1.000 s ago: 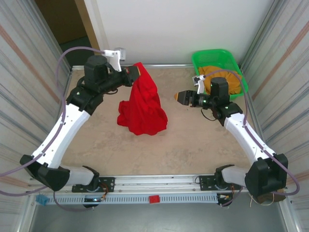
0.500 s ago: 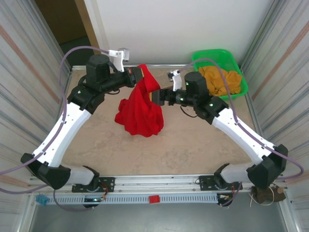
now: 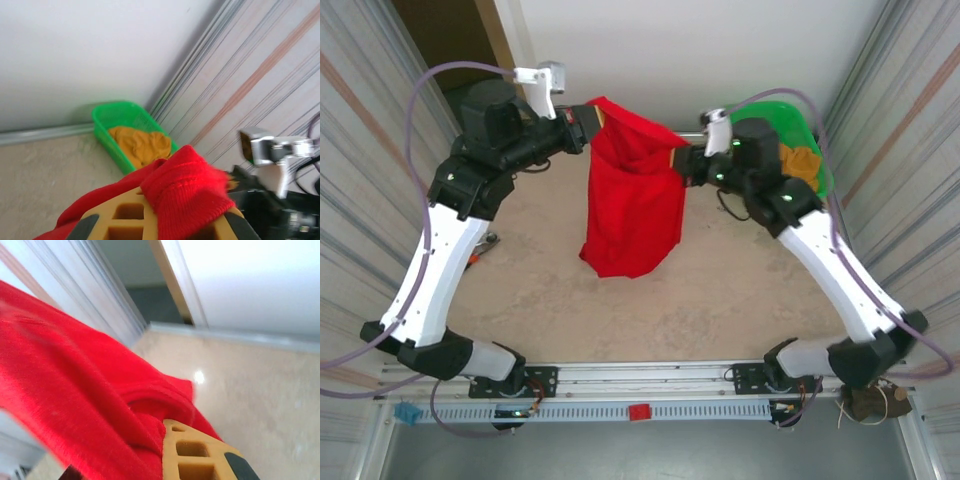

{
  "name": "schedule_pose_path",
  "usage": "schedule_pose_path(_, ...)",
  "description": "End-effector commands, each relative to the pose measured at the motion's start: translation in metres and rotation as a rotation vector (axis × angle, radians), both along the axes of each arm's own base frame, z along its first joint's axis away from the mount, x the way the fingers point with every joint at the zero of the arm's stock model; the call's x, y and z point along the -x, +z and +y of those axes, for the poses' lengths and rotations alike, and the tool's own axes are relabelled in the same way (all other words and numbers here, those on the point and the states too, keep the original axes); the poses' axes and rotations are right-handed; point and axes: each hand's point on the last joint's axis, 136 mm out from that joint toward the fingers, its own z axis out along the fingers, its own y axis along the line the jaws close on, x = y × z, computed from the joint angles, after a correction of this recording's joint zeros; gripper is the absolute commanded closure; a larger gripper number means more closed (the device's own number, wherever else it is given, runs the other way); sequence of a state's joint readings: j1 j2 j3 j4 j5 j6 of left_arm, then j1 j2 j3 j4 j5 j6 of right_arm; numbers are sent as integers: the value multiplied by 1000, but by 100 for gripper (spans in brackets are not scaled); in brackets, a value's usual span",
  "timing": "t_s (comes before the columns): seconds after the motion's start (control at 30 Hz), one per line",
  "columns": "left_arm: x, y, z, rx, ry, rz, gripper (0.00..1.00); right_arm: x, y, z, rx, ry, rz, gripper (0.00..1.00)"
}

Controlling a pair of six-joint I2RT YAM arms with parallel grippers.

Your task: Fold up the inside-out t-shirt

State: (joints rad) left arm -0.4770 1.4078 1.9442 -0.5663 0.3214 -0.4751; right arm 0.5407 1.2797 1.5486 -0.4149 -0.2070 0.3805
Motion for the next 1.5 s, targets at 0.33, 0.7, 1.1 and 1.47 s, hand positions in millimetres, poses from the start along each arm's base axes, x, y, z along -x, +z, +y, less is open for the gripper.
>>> schedule_pose_path(0.33,-28,-74,-2,6,83,160,100,-36,-110,-61,81,-159,246,66)
schedule_pose_path(0.7,-11,-110,-49,52,27,263,100,60,-107,18,126,139,44,29)
schedule_pose_path(1.1,-3,-104,-77,65,-27,273,100,27,-127,85,146,229,49,25)
schedule_pose_path(1.47,-14,-120,-45,-47,49,160,42,17,-151,23,61,177,137,92)
